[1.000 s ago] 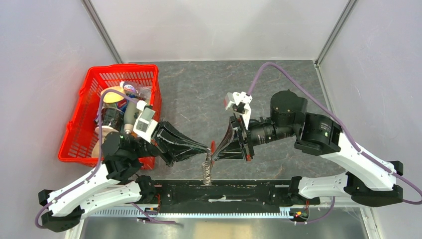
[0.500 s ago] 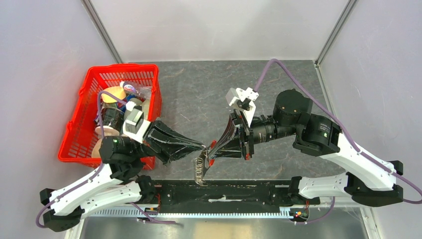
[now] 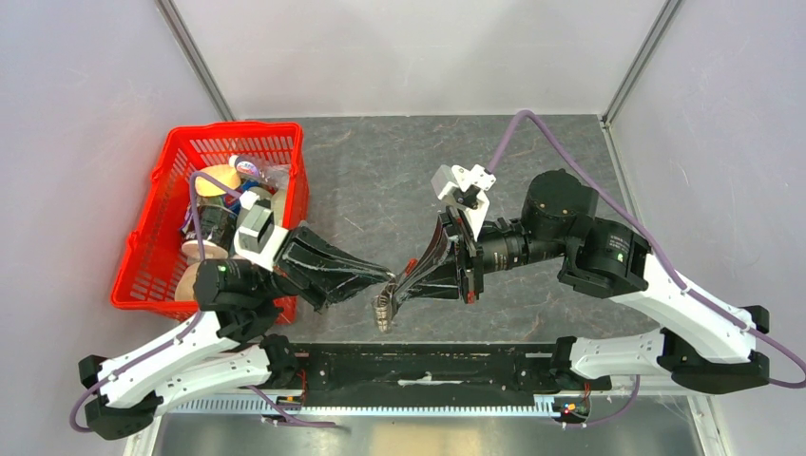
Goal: Put the keys on the keyring
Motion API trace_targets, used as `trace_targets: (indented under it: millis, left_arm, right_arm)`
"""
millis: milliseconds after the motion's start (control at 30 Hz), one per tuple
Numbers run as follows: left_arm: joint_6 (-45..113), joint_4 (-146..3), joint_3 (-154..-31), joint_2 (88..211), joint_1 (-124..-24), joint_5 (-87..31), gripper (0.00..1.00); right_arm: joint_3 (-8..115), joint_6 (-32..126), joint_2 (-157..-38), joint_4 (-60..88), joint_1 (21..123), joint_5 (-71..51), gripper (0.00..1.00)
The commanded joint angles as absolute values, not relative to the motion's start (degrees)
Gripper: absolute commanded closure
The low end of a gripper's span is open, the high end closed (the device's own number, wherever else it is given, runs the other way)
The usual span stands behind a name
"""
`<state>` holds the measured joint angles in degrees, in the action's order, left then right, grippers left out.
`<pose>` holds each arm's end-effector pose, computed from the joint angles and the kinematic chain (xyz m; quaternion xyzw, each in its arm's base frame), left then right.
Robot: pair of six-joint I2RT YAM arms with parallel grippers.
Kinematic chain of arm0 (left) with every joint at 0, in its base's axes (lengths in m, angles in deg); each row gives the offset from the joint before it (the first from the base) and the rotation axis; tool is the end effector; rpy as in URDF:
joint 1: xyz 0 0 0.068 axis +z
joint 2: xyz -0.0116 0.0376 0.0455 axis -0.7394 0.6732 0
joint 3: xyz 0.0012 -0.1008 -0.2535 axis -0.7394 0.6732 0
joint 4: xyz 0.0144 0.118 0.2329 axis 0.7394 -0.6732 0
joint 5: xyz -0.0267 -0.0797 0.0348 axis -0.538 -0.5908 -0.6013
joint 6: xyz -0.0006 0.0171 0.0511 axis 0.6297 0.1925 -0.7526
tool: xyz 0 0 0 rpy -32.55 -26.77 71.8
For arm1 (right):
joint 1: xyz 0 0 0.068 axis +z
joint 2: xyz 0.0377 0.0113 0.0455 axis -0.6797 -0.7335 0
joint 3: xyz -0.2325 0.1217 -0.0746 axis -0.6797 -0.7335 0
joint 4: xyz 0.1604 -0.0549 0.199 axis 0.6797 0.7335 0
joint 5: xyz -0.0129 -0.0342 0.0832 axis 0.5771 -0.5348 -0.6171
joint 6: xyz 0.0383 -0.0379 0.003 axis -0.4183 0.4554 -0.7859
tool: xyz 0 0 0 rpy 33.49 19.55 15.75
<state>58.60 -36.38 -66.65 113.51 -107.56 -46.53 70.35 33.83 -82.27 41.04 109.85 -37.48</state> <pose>0.0512 -0.1201 0.4439 0.2888 0.3292 -0.7244 0.5325 0.0625 0.1994 0.5152 -0.4640 0.5407 0.6139 0.3398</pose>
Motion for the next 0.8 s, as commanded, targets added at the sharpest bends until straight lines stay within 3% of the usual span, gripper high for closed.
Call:
trace_targets:
  millis: [0,400,767]
  left_arm:
    - [60.12,-30.14,-66.81,113.56,-107.54,-42.09,0.98]
    - [63.18,-24.68,-66.6,114.14,-107.52,-46.1,0.98]
    - [62.92,-25.53,-65.42,113.07,-107.54,-46.36,0.98]
  right_arm:
    - [71.62,33.59,-82.42,39.41,110.94,-38.72,1.0]
    - [71.25,33.95,-81.76,39.9,110.94,-35.41,1.0]
    - [69.69,34.74,-77.66,42.38,110.93,-30.29,0.59]
